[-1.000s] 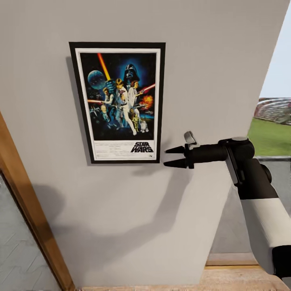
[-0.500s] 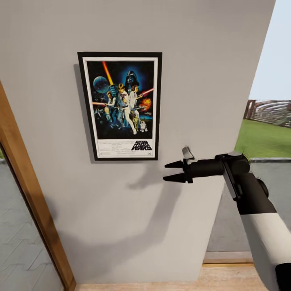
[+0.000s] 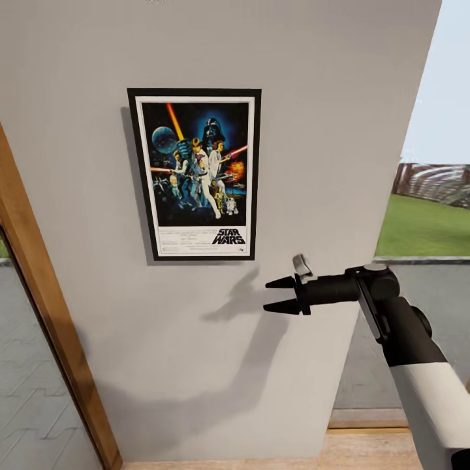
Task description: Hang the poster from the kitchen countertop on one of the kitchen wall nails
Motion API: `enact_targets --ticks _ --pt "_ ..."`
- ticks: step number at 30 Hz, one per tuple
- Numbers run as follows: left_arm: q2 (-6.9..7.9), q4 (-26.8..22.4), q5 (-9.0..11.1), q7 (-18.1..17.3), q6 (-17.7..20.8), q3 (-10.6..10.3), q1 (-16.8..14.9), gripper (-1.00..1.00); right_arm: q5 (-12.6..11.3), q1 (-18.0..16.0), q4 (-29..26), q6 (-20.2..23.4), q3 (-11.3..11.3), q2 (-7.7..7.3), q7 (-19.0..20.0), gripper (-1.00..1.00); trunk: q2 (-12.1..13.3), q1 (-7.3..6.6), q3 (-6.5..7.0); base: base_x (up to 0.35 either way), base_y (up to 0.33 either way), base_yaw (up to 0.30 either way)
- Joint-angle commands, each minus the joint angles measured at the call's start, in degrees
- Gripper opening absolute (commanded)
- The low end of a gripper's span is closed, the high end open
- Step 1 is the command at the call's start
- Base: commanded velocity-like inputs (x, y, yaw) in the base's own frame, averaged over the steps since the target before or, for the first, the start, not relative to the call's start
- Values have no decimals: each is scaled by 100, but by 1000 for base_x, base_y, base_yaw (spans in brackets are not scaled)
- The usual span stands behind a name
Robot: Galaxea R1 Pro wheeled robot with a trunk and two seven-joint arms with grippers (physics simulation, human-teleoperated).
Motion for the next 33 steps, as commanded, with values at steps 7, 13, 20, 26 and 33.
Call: enact_targets --ticks 7,13,20,26,33 --pt "-1 -9 1 1 -10 4 2 100 25 429 2 -177 -4 -8 34 100 -3 2 0 0 0 0" --pt "-1 -7 1 1 -10 4 2 100 30 982 20 -409 -5 -8 7 100 -3 2 0 0 0 0" --pt "-4 -6 1 1 -10 0 2 100 31 1687 378 -1080 -180 -8 -8 100 -3 2 0 0 0 0" --pt "-8 -4 1 -3 -14 -3 2 100 31 2196 1375 -1918 -779 -8 6 100 -3 2 0 0 0 0" --pt "-7 -3 1 -7 -16 2 4 100 31 2443 3408 -3187 -1298 -88 3 100 -3 2 0 0 0 0"
